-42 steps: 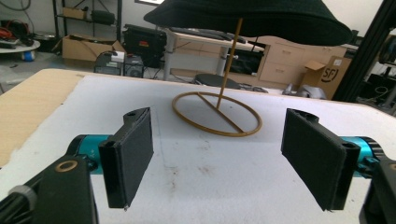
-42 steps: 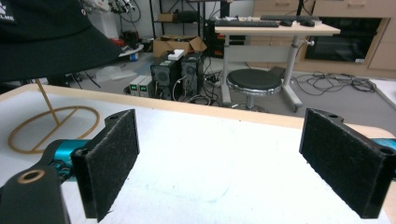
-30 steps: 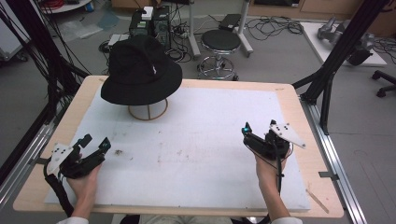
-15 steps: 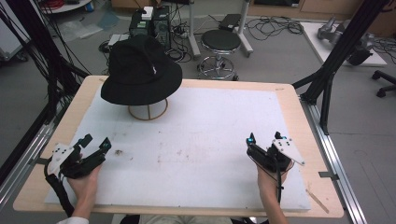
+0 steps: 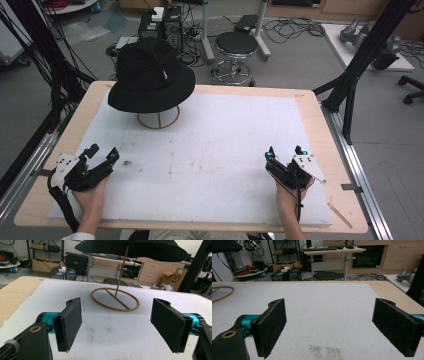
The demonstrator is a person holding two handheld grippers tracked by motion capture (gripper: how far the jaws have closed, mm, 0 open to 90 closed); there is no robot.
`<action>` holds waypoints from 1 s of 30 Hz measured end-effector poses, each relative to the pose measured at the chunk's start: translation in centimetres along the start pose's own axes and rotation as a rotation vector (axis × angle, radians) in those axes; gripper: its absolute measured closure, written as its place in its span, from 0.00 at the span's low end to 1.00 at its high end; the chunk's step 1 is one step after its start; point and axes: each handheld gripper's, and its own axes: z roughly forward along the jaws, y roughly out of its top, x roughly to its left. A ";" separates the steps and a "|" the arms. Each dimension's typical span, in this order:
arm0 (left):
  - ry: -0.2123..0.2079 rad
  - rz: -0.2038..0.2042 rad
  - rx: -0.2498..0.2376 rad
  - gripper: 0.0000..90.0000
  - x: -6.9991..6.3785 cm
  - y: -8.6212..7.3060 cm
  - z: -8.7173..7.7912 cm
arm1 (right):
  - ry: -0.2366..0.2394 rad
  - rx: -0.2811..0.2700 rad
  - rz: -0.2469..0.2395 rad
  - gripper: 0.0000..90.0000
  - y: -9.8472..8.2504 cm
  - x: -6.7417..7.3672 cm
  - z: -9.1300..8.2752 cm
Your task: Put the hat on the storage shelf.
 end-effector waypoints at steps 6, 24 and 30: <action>0.001 0.000 -0.002 0.28 0.0 0.0 -0.1 | -0.007 -0.017 0.009 0.12 0.0 -0.1 -0.2; 0.003 0.002 0.003 0.28 0.0 0.0 -0.1 | 0.015 0.006 0.030 0.13 -0.4 -0.1 -0.1; 0.005 -0.012 0.003 0.28 0.1 0.0 -0.1 | 0.023 0.013 0.036 0.13 -0.5 -0.1 -0.1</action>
